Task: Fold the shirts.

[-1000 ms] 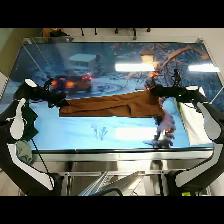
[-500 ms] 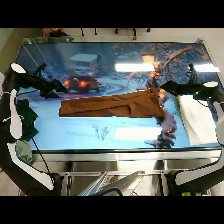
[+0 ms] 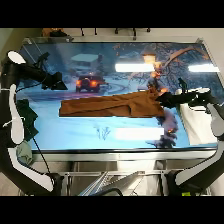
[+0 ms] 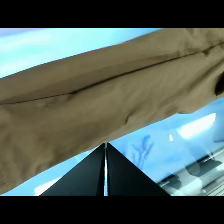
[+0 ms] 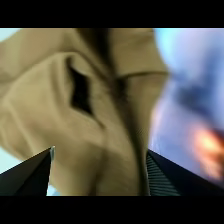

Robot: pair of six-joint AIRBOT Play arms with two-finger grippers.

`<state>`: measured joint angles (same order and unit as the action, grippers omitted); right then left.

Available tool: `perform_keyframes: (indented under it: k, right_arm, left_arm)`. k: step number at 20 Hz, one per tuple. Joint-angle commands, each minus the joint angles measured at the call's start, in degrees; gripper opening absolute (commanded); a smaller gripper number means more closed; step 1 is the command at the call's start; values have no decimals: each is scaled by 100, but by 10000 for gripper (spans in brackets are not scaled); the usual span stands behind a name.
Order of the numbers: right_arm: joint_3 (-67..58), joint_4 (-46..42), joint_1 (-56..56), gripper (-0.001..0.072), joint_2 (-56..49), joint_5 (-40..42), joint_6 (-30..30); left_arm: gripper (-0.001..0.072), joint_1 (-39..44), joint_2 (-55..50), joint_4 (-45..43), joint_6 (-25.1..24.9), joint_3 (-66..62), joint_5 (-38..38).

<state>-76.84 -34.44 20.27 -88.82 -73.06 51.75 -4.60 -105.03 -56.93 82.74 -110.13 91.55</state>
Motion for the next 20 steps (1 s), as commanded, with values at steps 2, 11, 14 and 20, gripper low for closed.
perform_keyframes:
  k: [2, 11, 14, 20]
  right_arm:
    - [2, 160, -280, 534, -227, 260, -254]
    - [-778, 256, -356, 28, 1182, -741, -109]
    - [-1062, 254, -291, 28, 1947, -1228, 205]
    - [-1309, 254, -299, 28, 2702, -1519, 455]
  left_arm:
    - [12, 704, -39, 2, 13, -13, -448]
    - [12, 2841, -1469, 4, 28, -13, -1690]
    - [12, 3609, -1934, 7, 236, -15, -2570]
    - [12, 4299, -2149, 514, 437, -28, -3814]
